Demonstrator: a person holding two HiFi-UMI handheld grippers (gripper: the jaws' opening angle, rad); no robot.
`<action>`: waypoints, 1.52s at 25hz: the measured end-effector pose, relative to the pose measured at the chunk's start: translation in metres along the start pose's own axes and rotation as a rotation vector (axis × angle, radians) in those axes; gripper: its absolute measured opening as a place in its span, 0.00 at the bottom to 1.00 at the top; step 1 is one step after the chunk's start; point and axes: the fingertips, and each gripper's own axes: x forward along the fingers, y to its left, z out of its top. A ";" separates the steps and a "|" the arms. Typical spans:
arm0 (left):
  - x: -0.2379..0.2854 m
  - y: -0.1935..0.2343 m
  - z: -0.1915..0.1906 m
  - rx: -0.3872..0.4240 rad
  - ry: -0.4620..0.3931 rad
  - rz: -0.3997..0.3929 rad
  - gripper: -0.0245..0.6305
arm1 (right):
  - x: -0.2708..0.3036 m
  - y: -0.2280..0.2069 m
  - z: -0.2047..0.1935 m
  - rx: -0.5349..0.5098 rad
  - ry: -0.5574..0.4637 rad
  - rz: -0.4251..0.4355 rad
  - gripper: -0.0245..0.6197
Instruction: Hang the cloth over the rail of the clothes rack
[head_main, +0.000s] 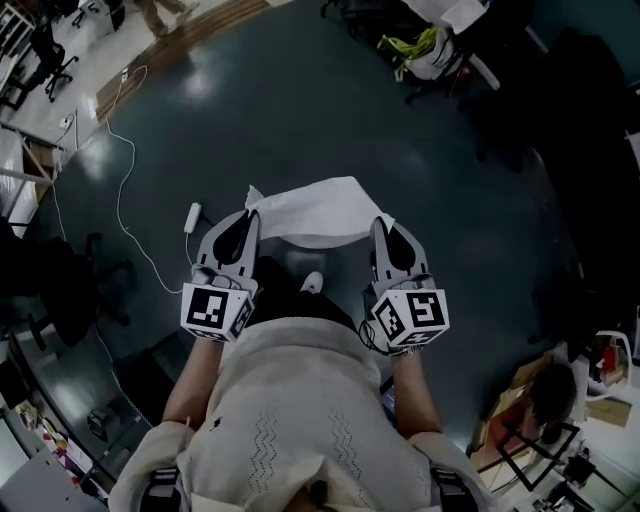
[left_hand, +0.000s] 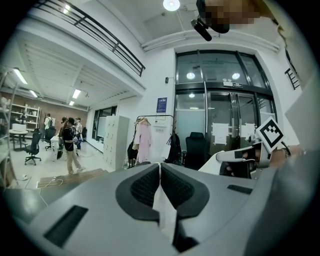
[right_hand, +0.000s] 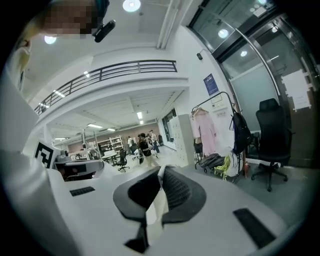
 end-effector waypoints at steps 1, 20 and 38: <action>0.010 0.002 0.005 0.008 -0.009 -0.002 0.07 | 0.007 -0.004 0.006 0.004 -0.007 -0.004 0.07; 0.258 0.161 0.063 0.041 -0.012 -0.114 0.07 | 0.239 -0.086 0.074 0.052 0.012 -0.196 0.07; 0.426 0.324 0.120 0.058 -0.036 -0.201 0.07 | 0.445 -0.099 0.129 0.094 -0.016 -0.287 0.07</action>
